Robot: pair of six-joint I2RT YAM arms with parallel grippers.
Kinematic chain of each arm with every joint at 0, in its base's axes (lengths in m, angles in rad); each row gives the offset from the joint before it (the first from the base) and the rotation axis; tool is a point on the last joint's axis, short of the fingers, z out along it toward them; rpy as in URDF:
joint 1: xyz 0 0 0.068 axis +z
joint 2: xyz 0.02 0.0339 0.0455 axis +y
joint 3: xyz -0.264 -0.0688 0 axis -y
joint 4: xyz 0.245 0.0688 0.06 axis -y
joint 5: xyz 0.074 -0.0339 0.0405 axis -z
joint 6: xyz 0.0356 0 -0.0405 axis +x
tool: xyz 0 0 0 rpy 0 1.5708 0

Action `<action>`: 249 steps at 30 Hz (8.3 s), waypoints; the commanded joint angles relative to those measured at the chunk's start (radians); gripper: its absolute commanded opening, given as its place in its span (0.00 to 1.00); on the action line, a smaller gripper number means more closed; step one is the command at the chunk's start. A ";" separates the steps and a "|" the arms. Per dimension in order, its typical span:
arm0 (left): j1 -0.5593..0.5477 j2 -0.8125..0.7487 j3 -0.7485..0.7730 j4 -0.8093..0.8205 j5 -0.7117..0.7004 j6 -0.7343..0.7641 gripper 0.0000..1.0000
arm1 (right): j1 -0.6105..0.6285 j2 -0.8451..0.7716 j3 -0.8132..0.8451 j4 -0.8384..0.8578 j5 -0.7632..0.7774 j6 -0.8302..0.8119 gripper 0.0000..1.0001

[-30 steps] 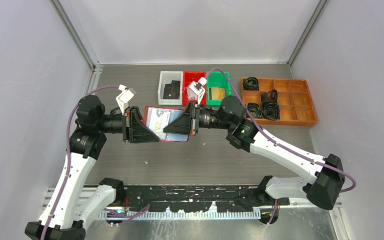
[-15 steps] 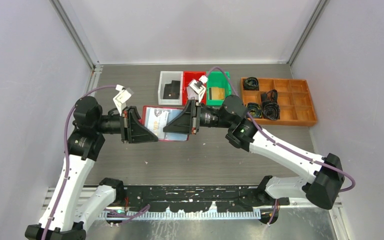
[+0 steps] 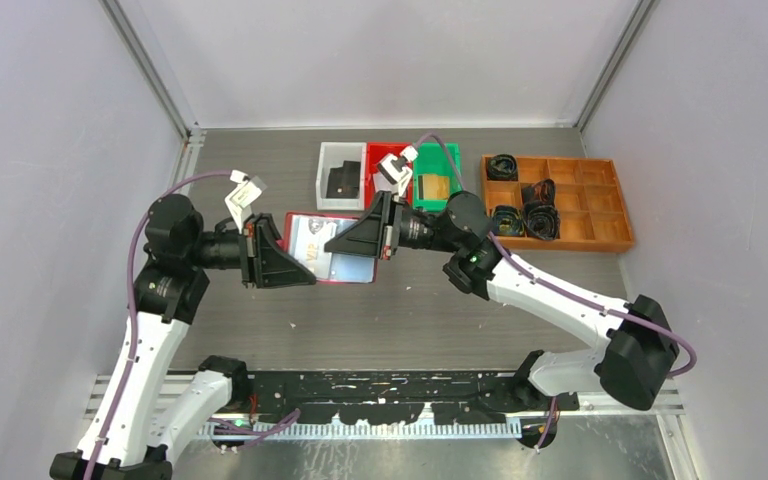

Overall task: Take the credit cards out of the card holder
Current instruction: Remove the credit card from the card holder, then place the credit card in the storage box, then remove the credit card from the card holder.

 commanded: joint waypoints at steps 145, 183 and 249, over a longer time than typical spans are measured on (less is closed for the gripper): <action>-0.002 -0.035 0.247 -0.602 -0.176 0.753 0.03 | 0.237 -0.071 0.330 -0.831 0.409 -0.568 0.40; -0.001 0.017 0.254 -0.347 0.080 0.320 0.33 | 0.283 -0.227 0.085 -0.587 0.499 -0.635 0.16; 0.015 0.004 0.253 -0.351 0.006 0.327 0.00 | 0.295 -0.327 0.019 -0.618 0.722 -0.709 0.72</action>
